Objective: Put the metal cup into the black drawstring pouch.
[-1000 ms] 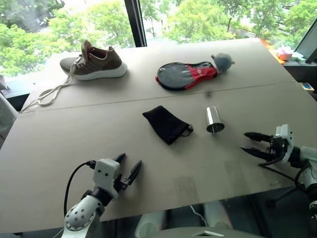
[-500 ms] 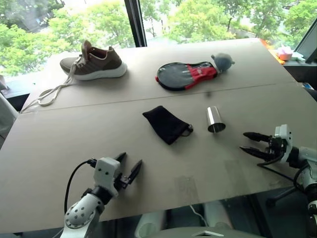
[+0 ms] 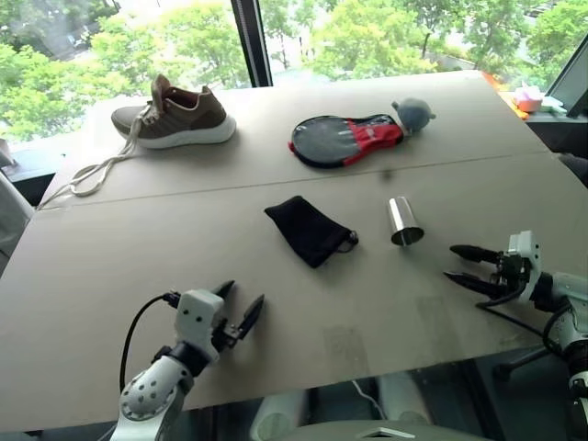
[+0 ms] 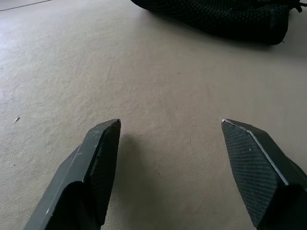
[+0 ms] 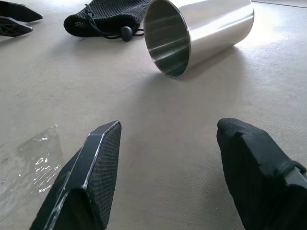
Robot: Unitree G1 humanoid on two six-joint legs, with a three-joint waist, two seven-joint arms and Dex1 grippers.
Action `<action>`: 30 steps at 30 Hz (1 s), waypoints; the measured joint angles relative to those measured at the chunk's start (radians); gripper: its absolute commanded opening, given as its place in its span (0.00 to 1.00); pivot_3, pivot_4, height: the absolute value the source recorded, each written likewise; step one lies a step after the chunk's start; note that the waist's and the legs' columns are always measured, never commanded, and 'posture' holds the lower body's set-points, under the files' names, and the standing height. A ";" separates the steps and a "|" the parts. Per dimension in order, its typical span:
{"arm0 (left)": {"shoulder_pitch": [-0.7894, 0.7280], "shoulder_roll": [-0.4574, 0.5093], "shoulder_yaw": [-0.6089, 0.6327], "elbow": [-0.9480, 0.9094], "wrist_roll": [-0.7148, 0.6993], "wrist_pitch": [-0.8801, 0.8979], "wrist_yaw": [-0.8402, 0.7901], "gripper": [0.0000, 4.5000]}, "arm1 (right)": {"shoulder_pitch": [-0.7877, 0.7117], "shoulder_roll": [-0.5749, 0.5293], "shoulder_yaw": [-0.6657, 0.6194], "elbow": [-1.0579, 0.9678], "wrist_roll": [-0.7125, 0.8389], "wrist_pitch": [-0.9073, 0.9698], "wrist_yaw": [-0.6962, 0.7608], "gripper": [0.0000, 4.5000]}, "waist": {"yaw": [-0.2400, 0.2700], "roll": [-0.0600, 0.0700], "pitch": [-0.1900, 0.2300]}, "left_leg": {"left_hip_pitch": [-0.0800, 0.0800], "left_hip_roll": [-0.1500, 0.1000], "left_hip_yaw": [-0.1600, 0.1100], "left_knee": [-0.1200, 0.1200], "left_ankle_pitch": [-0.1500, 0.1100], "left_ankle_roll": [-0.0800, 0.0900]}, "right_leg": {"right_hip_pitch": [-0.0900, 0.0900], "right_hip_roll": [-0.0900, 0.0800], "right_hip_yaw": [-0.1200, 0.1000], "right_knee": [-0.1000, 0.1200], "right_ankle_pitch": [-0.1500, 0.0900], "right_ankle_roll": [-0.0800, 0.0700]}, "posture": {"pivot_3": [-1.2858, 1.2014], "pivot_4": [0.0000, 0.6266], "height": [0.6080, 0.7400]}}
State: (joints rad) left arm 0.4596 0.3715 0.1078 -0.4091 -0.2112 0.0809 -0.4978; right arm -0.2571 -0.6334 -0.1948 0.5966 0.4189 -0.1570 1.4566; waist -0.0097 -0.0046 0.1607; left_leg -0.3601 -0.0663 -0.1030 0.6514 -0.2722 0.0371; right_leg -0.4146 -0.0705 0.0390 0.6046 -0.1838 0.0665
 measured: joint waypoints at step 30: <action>-0.270 -0.099 -0.436 0.077 0.595 -0.052 0.348 0.76 | 0.626 0.013 -0.086 -0.823 0.230 0.197 -0.161 0.71 | 0.027 -0.001 0.001 | -0.001 0.000 -0.002 0.001 -0.001 -0.001 | 0.000 0.000 -0.001 0.001 -0.001 0.007 | 0.52 0.24 1.00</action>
State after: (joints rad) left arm 0.1896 0.2721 -0.3280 -0.3325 0.3841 0.0287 -0.1493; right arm 0.3690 -0.6207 -0.2805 -0.2263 0.6487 0.0404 1.2955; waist 0.0173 -0.0052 0.1619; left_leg -0.3612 -0.0665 -0.1048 0.6528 -0.2728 0.0360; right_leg -0.4146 -0.0710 0.0378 0.6056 -0.1849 0.0736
